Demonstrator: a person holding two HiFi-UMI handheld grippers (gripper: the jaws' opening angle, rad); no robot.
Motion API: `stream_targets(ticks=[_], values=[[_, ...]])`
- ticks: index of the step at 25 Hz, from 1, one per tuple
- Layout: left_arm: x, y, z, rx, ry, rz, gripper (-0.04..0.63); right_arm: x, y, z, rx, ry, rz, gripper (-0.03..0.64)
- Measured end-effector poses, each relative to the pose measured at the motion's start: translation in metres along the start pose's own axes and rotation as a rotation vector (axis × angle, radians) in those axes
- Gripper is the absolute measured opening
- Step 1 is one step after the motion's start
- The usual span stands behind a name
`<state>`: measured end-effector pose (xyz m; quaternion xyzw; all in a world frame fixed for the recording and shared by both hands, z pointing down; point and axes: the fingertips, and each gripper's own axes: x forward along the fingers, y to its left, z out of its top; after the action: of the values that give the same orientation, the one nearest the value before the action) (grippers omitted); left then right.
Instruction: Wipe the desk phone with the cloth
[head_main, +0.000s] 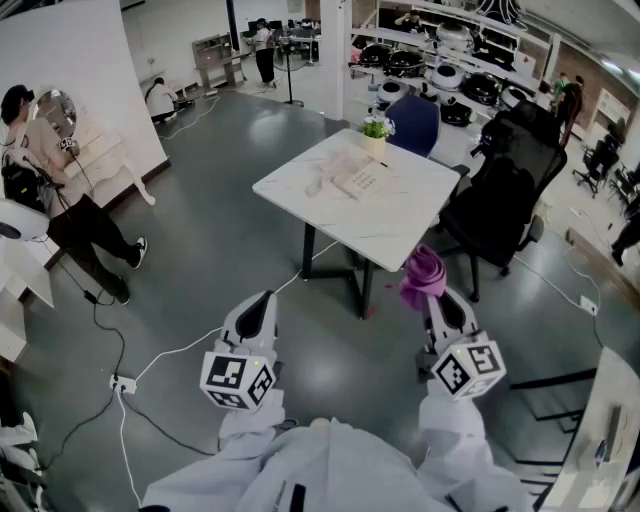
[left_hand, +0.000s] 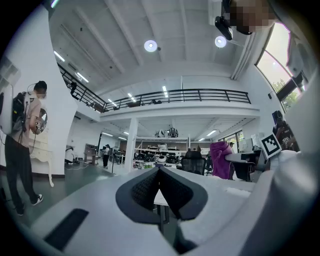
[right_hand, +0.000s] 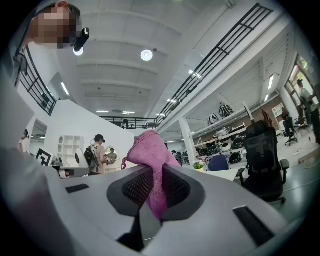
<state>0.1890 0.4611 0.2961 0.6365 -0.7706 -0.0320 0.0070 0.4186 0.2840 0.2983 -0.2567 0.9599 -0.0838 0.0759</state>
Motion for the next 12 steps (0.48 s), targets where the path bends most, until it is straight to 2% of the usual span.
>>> stream_targets(ticks=[12], values=[[0.017,-0.012,-0.006,0.001,0.014,0.014,-0.002,0.0,-0.023,-0.002,0.007,0.006,0.008,0.035]])
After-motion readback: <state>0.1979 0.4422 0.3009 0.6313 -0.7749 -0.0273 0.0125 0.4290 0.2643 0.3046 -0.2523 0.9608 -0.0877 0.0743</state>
